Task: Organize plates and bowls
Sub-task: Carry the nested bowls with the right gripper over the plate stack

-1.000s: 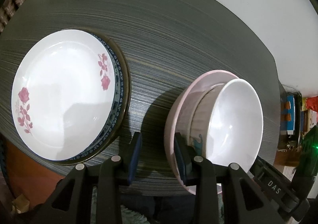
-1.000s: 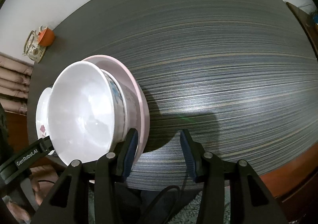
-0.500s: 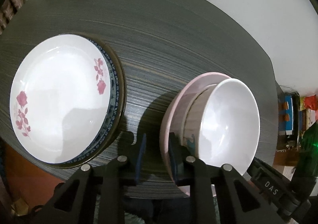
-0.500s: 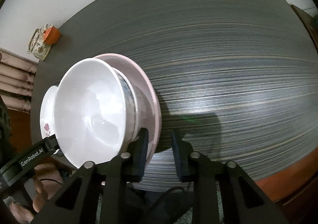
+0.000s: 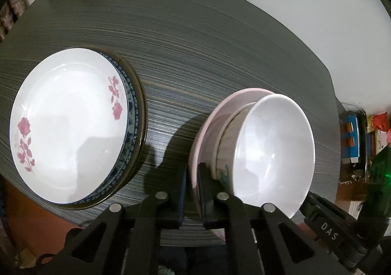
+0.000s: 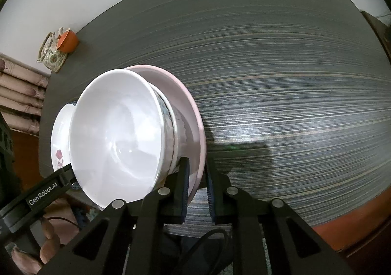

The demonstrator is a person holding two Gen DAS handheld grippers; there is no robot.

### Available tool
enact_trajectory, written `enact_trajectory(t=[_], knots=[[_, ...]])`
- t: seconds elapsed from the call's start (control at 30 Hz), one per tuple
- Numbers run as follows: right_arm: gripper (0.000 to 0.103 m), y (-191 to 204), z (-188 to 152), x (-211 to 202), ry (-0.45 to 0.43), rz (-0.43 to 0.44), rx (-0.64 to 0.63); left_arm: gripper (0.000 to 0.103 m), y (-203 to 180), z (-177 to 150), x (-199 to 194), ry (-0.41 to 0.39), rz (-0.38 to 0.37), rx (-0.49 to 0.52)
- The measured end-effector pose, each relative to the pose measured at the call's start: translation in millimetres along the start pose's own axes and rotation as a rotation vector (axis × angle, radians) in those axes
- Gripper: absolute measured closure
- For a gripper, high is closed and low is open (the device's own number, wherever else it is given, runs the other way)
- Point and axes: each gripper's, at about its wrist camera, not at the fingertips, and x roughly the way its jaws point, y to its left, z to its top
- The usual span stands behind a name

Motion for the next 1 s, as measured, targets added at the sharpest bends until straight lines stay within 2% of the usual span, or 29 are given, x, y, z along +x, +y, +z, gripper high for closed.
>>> enact_trajectory(t=[1.0], knots=[[0.089, 6.1, 3.4, -6.7, -0.045, -0.005, -0.007, 0.096, 1.8, 1.1, -8.1, -0.041, 0.001, 0.019]])
